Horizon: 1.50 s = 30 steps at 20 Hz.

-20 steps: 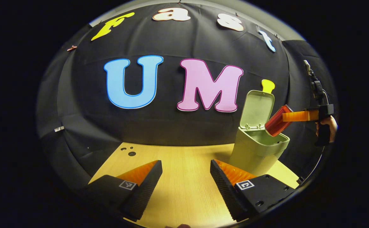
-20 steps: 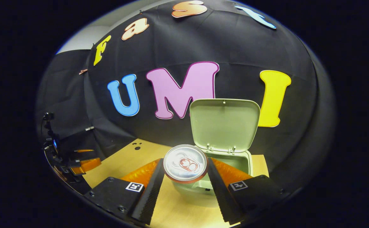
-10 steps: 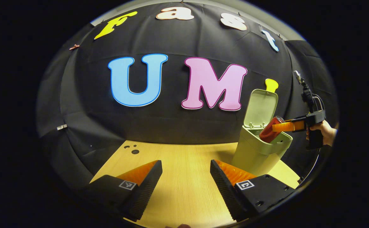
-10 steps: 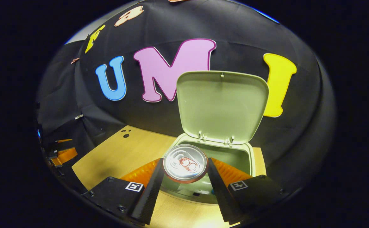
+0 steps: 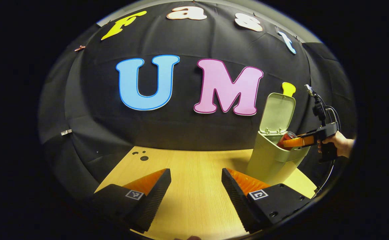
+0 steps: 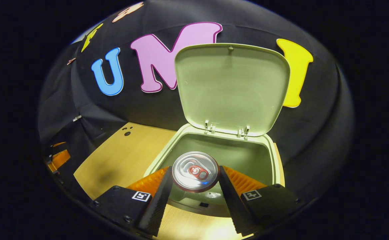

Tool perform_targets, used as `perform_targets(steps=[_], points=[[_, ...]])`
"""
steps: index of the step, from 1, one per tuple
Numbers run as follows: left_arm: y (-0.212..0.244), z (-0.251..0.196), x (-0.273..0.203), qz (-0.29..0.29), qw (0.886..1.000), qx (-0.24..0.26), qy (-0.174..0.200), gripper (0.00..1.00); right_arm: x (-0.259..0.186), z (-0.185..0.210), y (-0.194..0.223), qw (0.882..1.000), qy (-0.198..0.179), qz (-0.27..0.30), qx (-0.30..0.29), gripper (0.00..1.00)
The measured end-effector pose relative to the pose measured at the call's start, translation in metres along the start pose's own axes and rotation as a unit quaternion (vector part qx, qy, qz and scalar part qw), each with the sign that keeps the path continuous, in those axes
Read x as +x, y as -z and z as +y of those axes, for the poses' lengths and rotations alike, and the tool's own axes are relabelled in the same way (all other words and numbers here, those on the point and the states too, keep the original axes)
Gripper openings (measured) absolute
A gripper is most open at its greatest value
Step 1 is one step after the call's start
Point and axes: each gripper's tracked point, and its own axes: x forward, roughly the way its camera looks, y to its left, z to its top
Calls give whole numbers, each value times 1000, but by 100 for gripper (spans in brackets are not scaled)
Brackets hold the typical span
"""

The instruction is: Press the lid of the desktop garbage bin to open it, pick up the crumpled paper on the desktop and throw it into the bin, then pick up the pop can on the desktop and drop it into the bin, and finally close the garbage bin lid.

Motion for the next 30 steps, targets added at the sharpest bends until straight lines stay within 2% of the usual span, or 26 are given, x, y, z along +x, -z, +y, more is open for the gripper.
perform_targets(steps=[6, 8, 10, 11, 12, 17, 20, 23, 30], points=[[0, -3, 1, 1, 1000, 0, 4, 98, 3, 2, 5, 1000, -10, 11, 24, 84], [1, -2, -1, 0, 1000, 0, 5, 98, -2, 6, -2, 999, -14, 1, 34, 88], [1, -2, -1, 0, 1000, 0, 6, 98, -10, 12, -13, 999, -22, -16, 46, 95], [1, -1, -2, 0, 1000, 0, 5, 98, -15, 15, -18, 998, -27, -23, 54, 90], [2, -1, -1, 0, 1000, 0, 6, 98, -20, 16, -23, 997, -29, -30, 62, 99], [-2, -2, -3, -4, 1000, 3, 9, 98, -48, 12, -66, 992, -26, -96, 81, 99], [-2, -6, -4, -6, 1000, 5, 13, 98, -62, 8, -95, 985, -14, -153, 72, 98], [-4, -9, -6, -8, 1000, 7, 16, 98, -77, -1, -130, 979, 10, -202, 39, 98], [-7, -11, -13, -13, 1000, 2, 18, 98, -91, -3, -186, 967, 35, -252, -6, 98]])
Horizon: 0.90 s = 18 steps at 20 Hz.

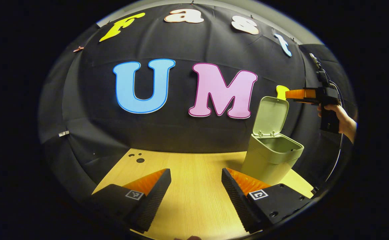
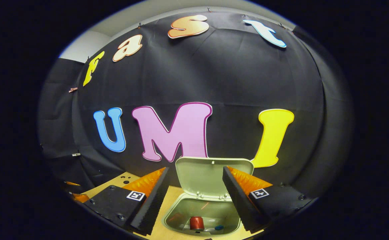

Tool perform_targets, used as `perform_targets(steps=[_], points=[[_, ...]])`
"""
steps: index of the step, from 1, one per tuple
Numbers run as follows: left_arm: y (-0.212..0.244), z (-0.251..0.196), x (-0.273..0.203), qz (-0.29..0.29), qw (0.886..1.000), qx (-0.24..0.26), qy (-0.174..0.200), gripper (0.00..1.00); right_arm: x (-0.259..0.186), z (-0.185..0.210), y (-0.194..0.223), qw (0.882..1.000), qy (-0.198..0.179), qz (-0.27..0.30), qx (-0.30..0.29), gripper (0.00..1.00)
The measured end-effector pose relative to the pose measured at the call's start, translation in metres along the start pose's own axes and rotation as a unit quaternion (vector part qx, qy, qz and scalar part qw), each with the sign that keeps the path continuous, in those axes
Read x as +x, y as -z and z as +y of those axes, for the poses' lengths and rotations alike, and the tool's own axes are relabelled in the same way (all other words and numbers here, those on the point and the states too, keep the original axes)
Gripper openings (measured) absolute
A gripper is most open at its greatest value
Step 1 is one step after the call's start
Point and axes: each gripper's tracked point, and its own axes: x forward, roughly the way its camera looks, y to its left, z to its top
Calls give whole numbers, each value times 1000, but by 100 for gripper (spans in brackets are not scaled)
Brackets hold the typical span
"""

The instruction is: Press the lid of the desktop garbage bin to open it, pick up the crumpled paper on the desktop and throw it into the bin, then pick up the pop can on the desktop and drop it into the bin, and finally close the garbage bin lid.

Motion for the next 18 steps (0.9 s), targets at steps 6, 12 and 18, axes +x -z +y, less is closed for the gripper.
perform_targets(steps=[6, 12, 18], points=[[-3, -2, -13, 0, 1000, -2, -1, 98, 30, -14, -18, 999, 25, -17, -19, 98], [2, -2, -20, 3, 1000, -3, -8, 98, 63, -28, -17, 998, 46, -15, -39, 98], [2, 7, -22, 3, 1000, -10, -23, 98, 89, -38, -9, 998, 65, -2, -23, 95]])
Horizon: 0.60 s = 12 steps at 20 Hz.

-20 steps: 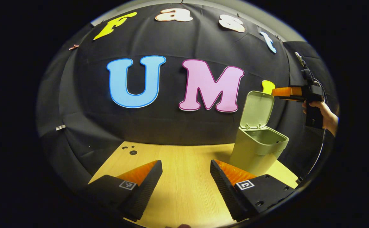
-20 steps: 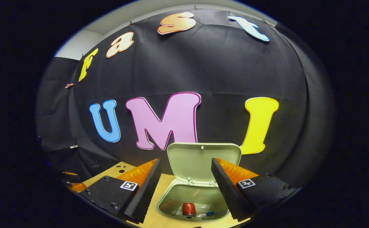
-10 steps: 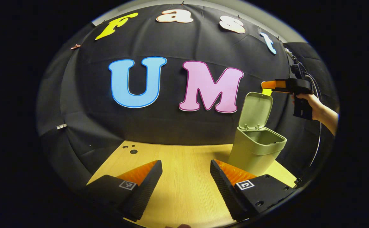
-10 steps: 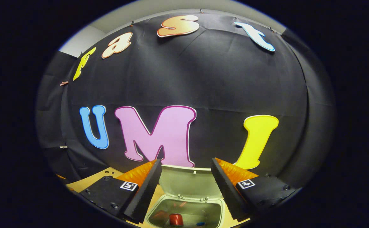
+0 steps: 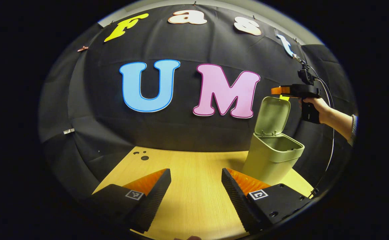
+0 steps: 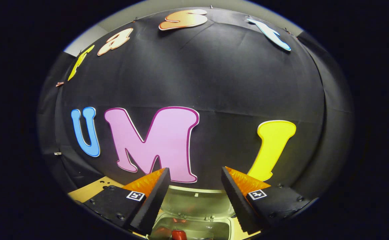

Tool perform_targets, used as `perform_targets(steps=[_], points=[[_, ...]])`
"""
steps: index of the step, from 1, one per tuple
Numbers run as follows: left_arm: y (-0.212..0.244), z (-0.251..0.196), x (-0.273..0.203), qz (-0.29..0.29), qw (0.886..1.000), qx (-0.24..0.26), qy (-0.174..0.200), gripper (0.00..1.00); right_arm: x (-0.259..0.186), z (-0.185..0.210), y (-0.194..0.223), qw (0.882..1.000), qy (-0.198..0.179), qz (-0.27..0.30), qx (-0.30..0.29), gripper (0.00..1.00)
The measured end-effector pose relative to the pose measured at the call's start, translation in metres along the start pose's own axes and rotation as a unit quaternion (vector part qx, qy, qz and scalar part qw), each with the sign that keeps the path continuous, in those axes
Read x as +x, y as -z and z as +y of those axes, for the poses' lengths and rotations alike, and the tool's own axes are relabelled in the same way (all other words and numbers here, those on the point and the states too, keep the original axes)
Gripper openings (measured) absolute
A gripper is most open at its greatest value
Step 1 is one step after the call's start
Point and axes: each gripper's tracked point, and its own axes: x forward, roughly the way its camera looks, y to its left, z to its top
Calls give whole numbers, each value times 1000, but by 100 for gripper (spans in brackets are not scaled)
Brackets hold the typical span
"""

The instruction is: Press the lid of the desktop garbage bin to open it, pick up the crumpled paper on the desktop and throw it into the bin, then pick up the pop can on the desktop and drop it into the bin, and finally close the garbage bin lid.

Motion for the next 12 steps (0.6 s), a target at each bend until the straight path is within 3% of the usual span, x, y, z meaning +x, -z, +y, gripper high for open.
perform_targets(steps=[5, 12], points=[[3, 3, 2, 2, 1000, -6, -2, 98, -2, 0, 12, 1000, -2, 27, 16, 96], [6, -5, 14, 1, 1000, -4, 13, 96, -38, 7, 25, 998, -17, 52, 28, 97]])
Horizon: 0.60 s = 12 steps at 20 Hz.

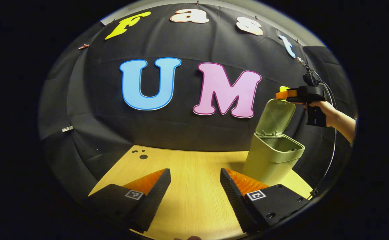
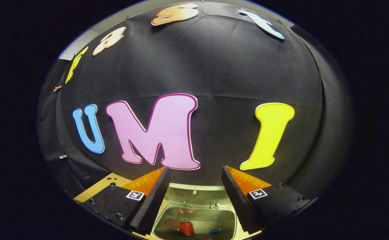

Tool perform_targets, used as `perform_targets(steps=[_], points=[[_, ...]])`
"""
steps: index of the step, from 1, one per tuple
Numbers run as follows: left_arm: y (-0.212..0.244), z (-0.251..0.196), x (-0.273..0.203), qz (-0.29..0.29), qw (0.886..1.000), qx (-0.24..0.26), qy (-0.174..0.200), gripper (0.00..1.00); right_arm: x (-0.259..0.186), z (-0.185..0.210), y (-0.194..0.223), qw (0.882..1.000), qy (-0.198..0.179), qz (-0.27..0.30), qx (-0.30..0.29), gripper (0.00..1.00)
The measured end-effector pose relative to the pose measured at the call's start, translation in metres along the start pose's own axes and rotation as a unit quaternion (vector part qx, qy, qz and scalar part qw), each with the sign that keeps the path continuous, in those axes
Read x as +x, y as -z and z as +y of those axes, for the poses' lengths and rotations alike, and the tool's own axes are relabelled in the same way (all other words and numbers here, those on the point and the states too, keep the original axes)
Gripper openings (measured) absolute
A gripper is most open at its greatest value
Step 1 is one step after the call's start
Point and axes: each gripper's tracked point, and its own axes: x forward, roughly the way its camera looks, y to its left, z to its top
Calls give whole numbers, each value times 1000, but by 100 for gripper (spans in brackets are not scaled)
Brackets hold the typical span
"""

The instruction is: Press the lid of the desktop garbage bin to open it, pick up the crumpled paper on the desktop and throw it into the bin, then pick up the pop can on the desktop and drop it into the bin, and finally close the garbage bin lid.

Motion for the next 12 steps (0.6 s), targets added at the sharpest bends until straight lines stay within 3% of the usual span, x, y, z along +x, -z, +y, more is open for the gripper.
perform_targets(steps=[7, 12], points=[[-1, -11, 8, 0, 1000, 4, 17, 95, -34, 6, 34, 999, -12, 36, 6, 96], [1, -20, 11, 3, 1000, 2, 31, 96, -50, 10, 83, 996, -16, 91, -1, 97]])
